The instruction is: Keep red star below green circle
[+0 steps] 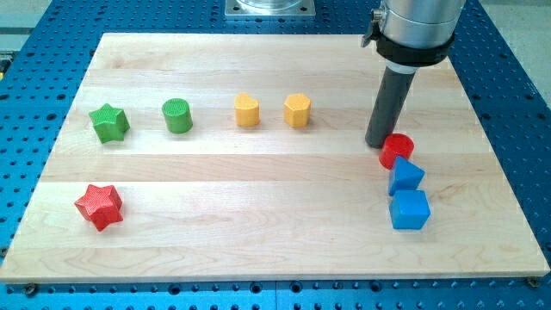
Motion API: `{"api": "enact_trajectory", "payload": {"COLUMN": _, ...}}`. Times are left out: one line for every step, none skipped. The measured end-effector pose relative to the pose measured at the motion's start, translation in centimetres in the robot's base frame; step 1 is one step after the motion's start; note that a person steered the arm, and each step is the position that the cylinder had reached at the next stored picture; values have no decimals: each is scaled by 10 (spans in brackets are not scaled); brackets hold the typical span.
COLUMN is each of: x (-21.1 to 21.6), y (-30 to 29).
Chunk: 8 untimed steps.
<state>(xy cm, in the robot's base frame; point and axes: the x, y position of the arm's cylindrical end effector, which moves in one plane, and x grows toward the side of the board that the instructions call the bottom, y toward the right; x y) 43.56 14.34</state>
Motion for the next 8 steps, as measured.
{"api": "enact_trajectory", "payload": {"x": -14, "y": -77}}
{"api": "enact_trajectory", "payload": {"x": 54, "y": -171}}
{"api": "enact_trajectory", "payload": {"x": 154, "y": -232}}
{"api": "enact_trajectory", "payload": {"x": 183, "y": -267}}
{"api": "enact_trajectory", "payload": {"x": 183, "y": -272}}
{"api": "enact_trajectory", "payload": {"x": 182, "y": -300}}
{"api": "enact_trajectory", "payload": {"x": 174, "y": -373}}
{"api": "enact_trajectory", "payload": {"x": 141, "y": -380}}
